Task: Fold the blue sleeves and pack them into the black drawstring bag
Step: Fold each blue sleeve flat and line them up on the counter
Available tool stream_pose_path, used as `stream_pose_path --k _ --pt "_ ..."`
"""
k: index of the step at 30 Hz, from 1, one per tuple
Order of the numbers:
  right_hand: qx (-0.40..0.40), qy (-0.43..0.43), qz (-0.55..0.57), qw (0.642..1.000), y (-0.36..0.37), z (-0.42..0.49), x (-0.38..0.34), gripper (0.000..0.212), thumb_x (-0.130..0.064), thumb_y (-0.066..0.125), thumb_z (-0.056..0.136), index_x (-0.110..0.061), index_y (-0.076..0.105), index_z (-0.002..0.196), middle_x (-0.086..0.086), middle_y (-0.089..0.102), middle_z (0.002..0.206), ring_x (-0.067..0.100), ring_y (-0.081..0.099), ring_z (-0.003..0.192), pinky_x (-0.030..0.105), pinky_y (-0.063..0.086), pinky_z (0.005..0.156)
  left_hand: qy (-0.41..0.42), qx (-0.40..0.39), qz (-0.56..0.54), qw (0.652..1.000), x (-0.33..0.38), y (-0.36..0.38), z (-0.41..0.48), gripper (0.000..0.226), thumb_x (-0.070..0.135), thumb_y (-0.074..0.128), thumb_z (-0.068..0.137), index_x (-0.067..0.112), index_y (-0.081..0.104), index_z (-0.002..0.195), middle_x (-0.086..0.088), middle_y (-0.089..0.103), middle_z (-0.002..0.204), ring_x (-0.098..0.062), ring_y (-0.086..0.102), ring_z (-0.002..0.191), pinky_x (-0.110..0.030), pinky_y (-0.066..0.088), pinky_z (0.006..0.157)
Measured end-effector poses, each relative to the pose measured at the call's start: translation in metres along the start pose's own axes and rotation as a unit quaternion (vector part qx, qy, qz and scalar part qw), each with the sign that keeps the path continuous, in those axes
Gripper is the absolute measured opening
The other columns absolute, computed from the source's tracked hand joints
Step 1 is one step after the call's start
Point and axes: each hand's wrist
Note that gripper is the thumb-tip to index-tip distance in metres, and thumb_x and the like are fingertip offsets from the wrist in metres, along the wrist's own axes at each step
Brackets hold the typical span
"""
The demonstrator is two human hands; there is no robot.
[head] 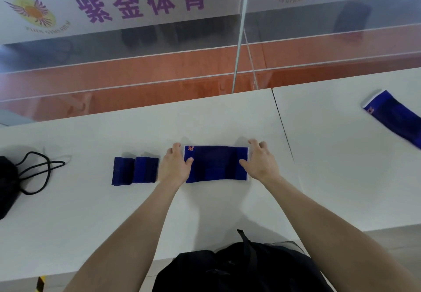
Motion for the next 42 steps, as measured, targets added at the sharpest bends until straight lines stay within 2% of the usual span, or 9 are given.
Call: stream_pose_path --k 7,11,16,19,23,31,34,38,42 --pt "-0.066 0.025 -0.011 0.997 -0.008 0.012 -0.01 0.028 -0.015 0.081 0.083 -0.012 0.061 0.103 0.006 0.062 0.113 0.024 0.062 0.087 0.035 0.052 0.067 -0.018 -0.044 -0.044 0.998 -0.004 -0.004 0.027 0.048 0.029 0.087 0.09 0.022 0.054 0.123 -0.004 0.06 0.124 -0.027 0.065 0.104 -0.037 0.051 0.077" --pt "-0.077 0.047 0.047 0.995 -0.009 0.01 -0.007 0.023 -0.011 0.076 0.083 -0.017 0.06 0.098 0.003 0.069 0.095 0.023 0.063 0.082 0.035 0.051 0.061 -0.013 -0.054 -0.096 0.994 -0.003 -0.011 0.029 0.039 0.017 0.087 0.087 0.021 0.06 0.115 0.008 0.067 0.096 -0.024 0.07 0.1 -0.04 0.058 0.08" --pt "-0.019 0.004 0.085 0.996 -0.029 0.013 -0.014 0.013 -0.015 0.077 0.085 -0.02 0.073 0.097 -0.001 0.069 0.082 0.024 0.066 0.077 0.037 0.054 0.063 0.034 -0.022 -0.156 0.987 0.011 -0.045 0.027 0.024 0.017 0.086 0.093 0.022 0.077 0.114 0.006 0.074 0.101 -0.018 0.075 0.086 -0.03 0.053 0.071" --pt "0.07 -0.041 0.126 0.989 -0.049 0.018 -0.024 0.014 -0.013 0.075 0.089 -0.025 0.072 0.097 -0.003 0.07 0.086 0.023 0.067 0.078 0.034 0.055 0.062 0.064 0.004 -0.231 0.971 0.02 -0.07 0.026 0.02 0.006 0.078 0.098 0.025 0.074 0.103 0.004 0.078 0.108 -0.015 0.082 0.071 -0.035 0.06 0.065" --pt "0.169 -0.144 0.101 0.97 -0.051 0.009 -0.018 0.025 0.0 0.072 0.088 -0.021 0.069 0.1 -0.004 0.068 0.104 0.024 0.065 0.083 0.037 0.054 0.073 0.112 0.016 -0.232 0.966 0.014 -0.075 0.011 0.033 -0.006 0.079 0.095 0.027 0.075 0.092 0.009 0.081 0.116 -0.013 0.082 0.089 -0.032 0.066 0.084" --pt "0.026 -0.154 -0.089 0.984 0.014 -0.044 0.033 0.045 0.005 0.058 0.086 -0.018 0.078 0.12 -0.003 0.068 0.125 0.025 0.061 0.121 0.042 0.056 0.1 0.146 -0.089 -0.093 0.981 -0.046 -0.004 -0.036 0.023 0.017 0.066 0.089 0.032 0.083 0.085 0.016 0.066 0.132 -0.009 0.076 0.093 -0.037 0.063 0.093" --pt "0.026 -0.097 -0.055 0.993 0.005 -0.045 0.016 0.027 -0.013 0.061 0.096 -0.014 0.076 0.118 0.003 0.07 0.12 0.029 0.065 0.117 0.04 0.055 0.095 0.145 -0.064 -0.093 0.983 -0.036 -0.006 -0.034 0.016 0.024 0.065 0.1 0.032 0.077 0.097 0.013 0.062 0.119 -0.008 0.071 0.089 -0.028 0.055 0.082" --pt "0.021 0.055 0.032 0.998 -0.004 -0.023 -0.013 0.06 -0.054 0.069 0.099 -0.009 0.056 0.135 0.007 0.068 0.121 0.032 0.067 0.111 0.041 0.053 0.084 0.001 -0.007 -0.195 0.981 -0.031 0.001 -0.015 0.025 0.025 0.079 0.1 0.022 0.066 0.121 0.005 0.065 0.117 -0.012 0.07 0.097 -0.035 0.061 0.084" --pt "-0.009 0.117 0.028 0.993 0.003 -0.007 -0.018 0.075 -0.064 0.084 0.083 -0.008 0.054 0.124 0.005 0.067 0.108 0.032 0.069 0.104 0.038 0.05 0.074 -0.188 -0.082 -0.4 0.894 -0.035 0.006 0.005 0.047 0.016 0.092 0.089 0.007 0.069 0.13 -0.011 0.08 0.117 -0.03 0.08 0.104 -0.048 0.068 0.09"
Point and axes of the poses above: each hand's wrist, its own z-axis towards the middle knuckle, its own y-axis out of the palm, x = y × z
